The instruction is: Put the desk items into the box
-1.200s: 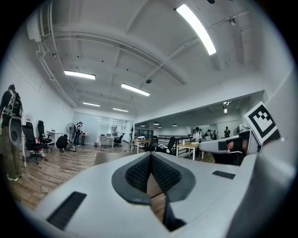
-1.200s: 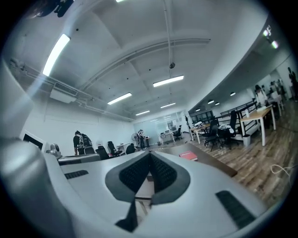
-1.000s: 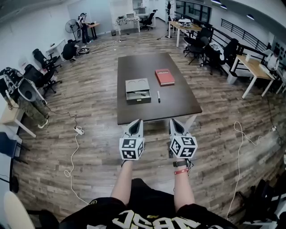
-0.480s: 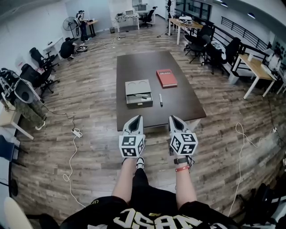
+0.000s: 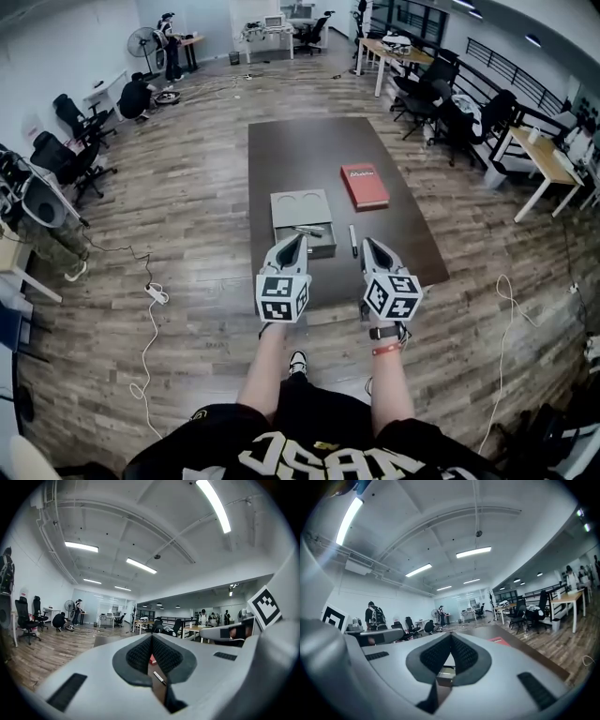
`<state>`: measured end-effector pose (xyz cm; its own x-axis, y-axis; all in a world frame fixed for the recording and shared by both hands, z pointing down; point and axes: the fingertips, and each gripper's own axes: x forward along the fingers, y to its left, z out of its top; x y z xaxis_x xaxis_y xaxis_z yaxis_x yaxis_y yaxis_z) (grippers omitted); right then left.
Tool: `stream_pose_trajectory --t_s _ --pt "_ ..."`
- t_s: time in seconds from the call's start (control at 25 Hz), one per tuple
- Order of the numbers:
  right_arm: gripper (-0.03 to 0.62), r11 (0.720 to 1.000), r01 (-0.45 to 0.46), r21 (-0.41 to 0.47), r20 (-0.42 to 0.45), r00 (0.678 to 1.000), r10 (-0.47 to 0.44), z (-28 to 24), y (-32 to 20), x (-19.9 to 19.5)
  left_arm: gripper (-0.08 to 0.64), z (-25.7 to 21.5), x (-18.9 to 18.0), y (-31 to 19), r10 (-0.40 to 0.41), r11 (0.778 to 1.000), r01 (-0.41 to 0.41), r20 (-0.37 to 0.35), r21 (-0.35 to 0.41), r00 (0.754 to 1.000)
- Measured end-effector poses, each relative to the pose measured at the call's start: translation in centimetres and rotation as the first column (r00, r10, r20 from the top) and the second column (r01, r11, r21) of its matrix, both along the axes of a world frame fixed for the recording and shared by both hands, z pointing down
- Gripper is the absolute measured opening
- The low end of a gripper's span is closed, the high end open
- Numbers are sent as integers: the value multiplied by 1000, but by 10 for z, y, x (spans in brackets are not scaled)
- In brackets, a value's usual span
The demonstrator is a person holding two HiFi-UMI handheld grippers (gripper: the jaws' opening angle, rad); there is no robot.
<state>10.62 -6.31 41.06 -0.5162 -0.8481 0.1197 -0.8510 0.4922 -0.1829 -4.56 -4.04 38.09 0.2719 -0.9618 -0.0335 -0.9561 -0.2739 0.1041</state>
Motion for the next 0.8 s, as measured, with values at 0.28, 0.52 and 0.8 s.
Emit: stream_pose_trajectory --t_s 0.28,0.52,0.8 --pt "9 999 -37 -34 -3 999 37 16 -69 -30 8 14 -29 -74 48 998 -48 -5 -27 999" --pt "9 996 -65 -66 -20 998 64 32 -102 -47 8 28 -30 -110 116 992 -115 3 -50 993" --pt "9 994 -71 -89 -49 997 67 44 -131 -47 8 43 -24 -134 141 987 -142 -17 -75 990"
